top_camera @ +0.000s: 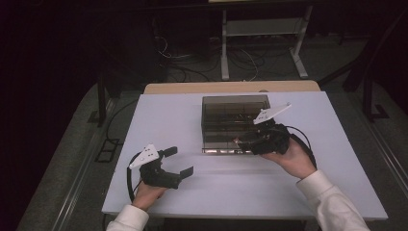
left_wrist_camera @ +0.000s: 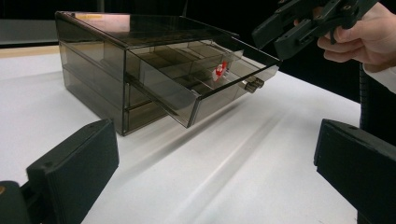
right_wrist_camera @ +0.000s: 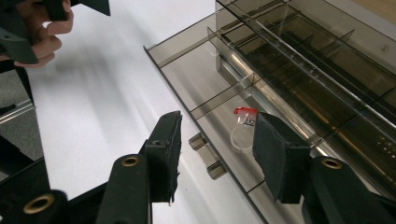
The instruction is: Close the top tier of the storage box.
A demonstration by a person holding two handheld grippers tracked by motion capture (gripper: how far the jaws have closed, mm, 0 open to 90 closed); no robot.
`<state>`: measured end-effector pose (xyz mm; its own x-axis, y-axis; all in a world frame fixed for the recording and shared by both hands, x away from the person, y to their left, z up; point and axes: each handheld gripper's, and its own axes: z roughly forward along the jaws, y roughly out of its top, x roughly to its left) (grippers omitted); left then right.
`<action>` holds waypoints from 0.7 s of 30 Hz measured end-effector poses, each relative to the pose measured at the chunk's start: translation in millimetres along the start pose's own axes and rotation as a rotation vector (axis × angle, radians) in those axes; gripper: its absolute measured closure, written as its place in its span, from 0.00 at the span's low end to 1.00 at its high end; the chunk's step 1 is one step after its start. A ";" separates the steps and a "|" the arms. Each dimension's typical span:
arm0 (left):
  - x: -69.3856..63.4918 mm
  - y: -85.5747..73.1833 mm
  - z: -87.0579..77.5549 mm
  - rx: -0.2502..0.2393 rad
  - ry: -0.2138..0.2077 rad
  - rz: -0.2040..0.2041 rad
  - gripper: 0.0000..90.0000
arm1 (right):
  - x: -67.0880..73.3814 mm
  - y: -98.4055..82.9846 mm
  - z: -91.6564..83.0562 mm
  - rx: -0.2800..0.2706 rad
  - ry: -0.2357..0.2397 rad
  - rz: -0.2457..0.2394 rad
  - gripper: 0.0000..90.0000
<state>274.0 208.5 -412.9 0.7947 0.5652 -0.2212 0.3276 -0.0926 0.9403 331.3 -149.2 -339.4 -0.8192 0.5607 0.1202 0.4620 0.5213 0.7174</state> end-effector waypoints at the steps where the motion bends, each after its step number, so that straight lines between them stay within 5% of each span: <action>1: 0.1 0.0 0.1 -0.001 0.000 0.000 0.00 | 0.6 -0.5 -0.5 -0.001 0.002 -0.004 0.56; 21: -0.1 -0.1 0.0 0.001 0.001 0.000 0.00 | 12.9 -16.7 -6.3 -0.006 0.074 -0.012 0.64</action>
<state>273.9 208.4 -413.0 0.7945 0.5656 -0.2208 0.3278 -0.0934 0.9401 310.8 -154.7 -345.5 -0.8478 0.5052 0.1614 0.4500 0.5240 0.7232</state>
